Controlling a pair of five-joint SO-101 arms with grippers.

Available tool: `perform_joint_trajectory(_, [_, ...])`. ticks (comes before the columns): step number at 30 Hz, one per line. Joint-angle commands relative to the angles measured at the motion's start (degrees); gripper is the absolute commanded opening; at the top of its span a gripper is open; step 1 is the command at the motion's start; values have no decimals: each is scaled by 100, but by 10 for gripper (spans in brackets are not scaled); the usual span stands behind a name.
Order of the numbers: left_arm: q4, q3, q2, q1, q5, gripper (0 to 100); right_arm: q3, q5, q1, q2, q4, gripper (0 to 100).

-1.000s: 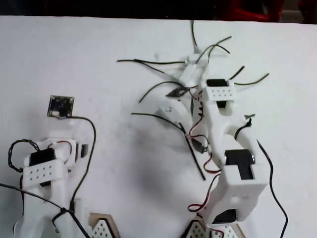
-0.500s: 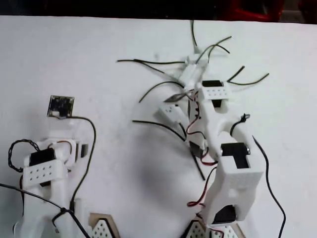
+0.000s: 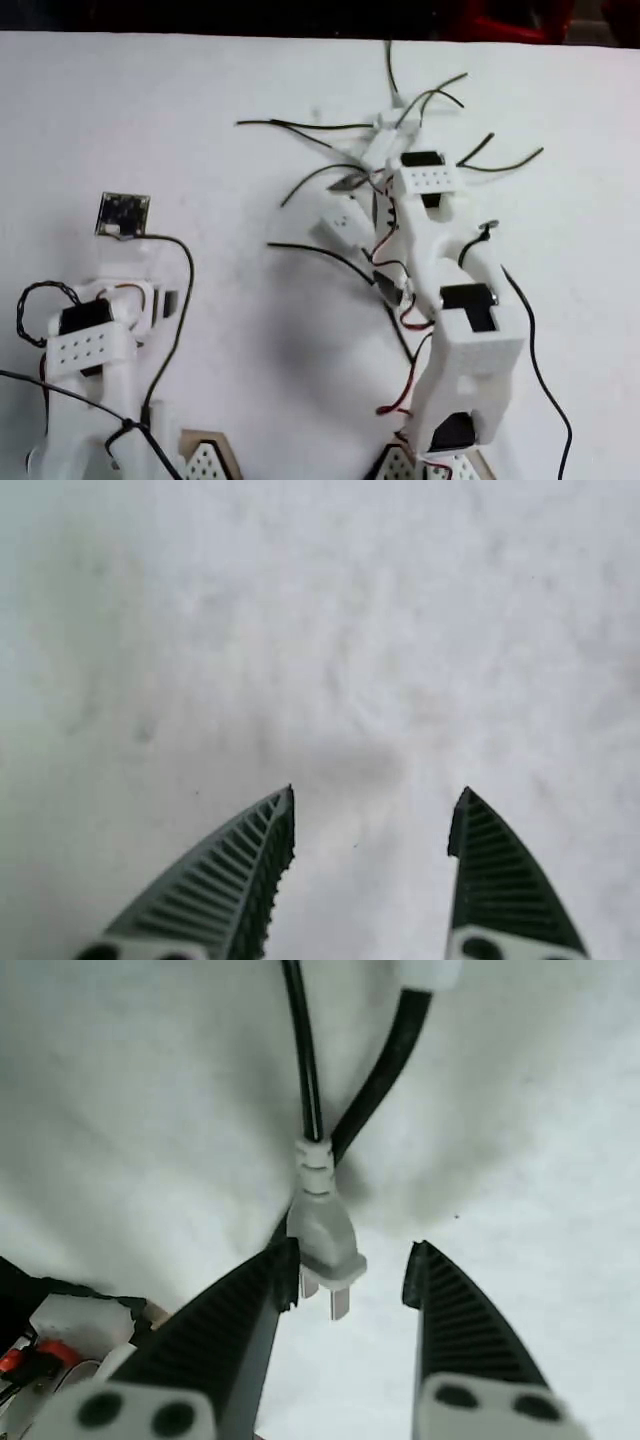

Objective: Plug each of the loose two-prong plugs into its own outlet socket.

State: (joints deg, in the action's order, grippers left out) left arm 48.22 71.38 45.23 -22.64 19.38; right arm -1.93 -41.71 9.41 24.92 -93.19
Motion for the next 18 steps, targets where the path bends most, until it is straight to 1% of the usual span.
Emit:
perform_joint_trajectory(1, [-105, -53, 163, -40, -35, 252, 202, 44, 84, 145, -48, 170])
perform_joint_trajectory(7, [-105, -53, 163, -40, -35, 252, 369, 44, 66, 251, -84, 165])
perform_joint_trajectory(9, [-105, -53, 163, -40, -35, 252, 387, 35, 84, 251, -92, 132])
perform_joint_trajectory(13, [-105, -53, 163, -40, -35, 252, 387, 9, 101, 242, -75, 16])
perform_joint_trajectory(18, [-105, -53, 163, -40, -35, 252, 387, 9, 57, 189, -84, 16])
